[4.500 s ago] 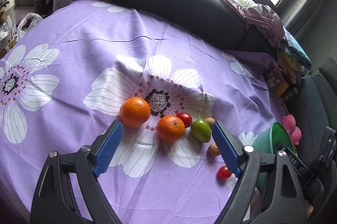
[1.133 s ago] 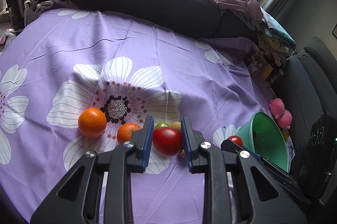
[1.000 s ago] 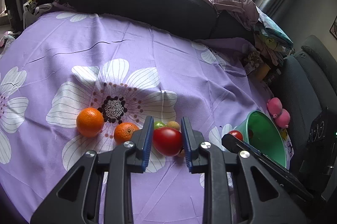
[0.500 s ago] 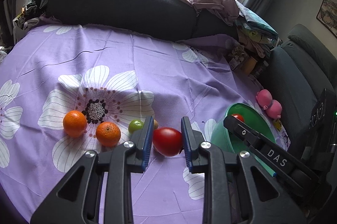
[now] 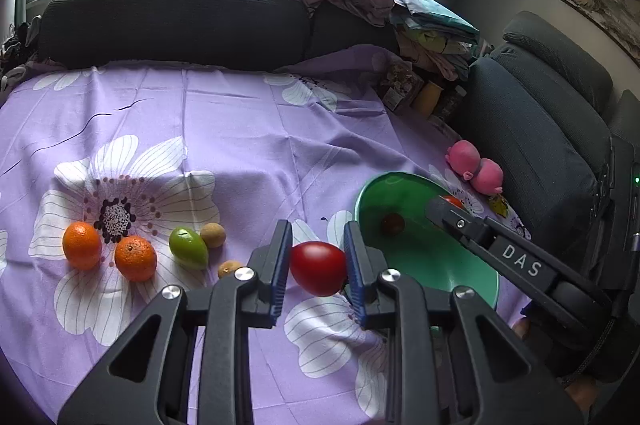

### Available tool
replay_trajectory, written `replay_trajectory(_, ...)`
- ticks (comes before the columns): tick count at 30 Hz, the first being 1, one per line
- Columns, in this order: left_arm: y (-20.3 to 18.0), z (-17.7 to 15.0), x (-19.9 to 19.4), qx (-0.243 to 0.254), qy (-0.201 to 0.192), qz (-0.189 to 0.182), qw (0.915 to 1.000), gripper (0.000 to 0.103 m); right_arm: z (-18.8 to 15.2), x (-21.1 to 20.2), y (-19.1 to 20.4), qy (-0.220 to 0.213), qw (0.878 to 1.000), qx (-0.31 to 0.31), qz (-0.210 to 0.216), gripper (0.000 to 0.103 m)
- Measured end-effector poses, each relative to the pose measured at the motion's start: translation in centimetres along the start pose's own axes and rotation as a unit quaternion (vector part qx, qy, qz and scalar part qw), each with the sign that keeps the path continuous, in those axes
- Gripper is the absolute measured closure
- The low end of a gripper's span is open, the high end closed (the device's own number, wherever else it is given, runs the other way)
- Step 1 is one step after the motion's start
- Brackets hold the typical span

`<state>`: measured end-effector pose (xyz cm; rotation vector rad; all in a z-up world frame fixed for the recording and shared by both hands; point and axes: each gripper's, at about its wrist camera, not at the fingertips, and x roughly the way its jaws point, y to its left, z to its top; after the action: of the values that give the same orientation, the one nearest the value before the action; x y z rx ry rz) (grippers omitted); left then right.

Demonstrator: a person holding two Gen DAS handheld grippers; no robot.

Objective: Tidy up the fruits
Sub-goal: 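Carry both held cherry tomatoes over the green bowl with both tools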

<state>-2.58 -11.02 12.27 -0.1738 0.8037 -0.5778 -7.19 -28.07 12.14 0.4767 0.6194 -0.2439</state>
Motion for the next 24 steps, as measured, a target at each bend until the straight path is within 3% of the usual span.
replay_trajectory(13, -4.5, -0.7, 3.4, 0.046, 0.031, -0.061, 0.9966, 0.077, 0.4, -0.7, -4.0, 0.0, 0.994, 0.059, -0.097, 0.073)
replay_trajectory(24, -6.6, -2.2, 6.2, 0.073, 0.069, -0.083, 0.9915, 0.077, 0.2, -0.4, -6.0, 0.02, 0.989, 0.085, -0.117, 0.073)
